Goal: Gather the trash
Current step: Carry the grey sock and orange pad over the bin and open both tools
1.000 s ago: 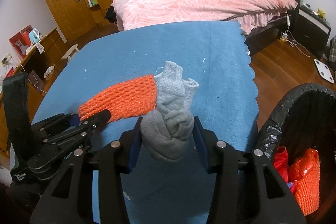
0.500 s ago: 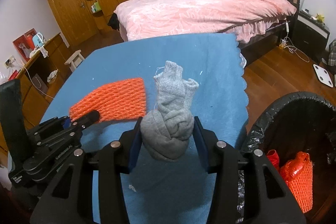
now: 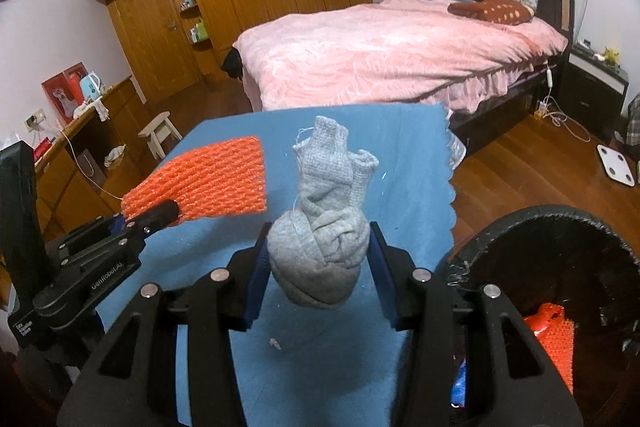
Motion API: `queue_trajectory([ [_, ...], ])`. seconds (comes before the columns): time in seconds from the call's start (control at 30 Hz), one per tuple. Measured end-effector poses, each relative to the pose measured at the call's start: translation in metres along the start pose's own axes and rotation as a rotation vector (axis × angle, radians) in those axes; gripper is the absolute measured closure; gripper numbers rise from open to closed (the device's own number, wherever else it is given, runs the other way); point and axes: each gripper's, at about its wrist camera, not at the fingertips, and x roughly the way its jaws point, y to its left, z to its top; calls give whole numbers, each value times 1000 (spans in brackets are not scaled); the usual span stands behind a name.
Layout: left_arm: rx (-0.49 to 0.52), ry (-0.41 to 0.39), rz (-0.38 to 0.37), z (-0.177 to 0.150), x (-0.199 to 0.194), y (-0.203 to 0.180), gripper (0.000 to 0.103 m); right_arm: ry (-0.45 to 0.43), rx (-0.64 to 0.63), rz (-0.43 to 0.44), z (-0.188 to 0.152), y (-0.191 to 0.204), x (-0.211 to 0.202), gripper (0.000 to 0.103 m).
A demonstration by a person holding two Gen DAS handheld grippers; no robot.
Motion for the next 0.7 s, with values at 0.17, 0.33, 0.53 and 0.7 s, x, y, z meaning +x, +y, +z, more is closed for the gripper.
queue_trajectory([
  [0.17,7,-31,-9,4,-20,-11,83,-29,-4,0,0,-3,-26,58],
  [0.33,23,-57,-21,6,-36,-23,83,-58,-3,-8,-4,-10,-52,58],
  [0.53,48,-76,-47,4,-52,-42,83,-89,0,-24,-12,-20,-83,58],
  [0.7,66,-90,-77,4,-61,-59,83,-111,11,-43,-18,-31,-105,58],
])
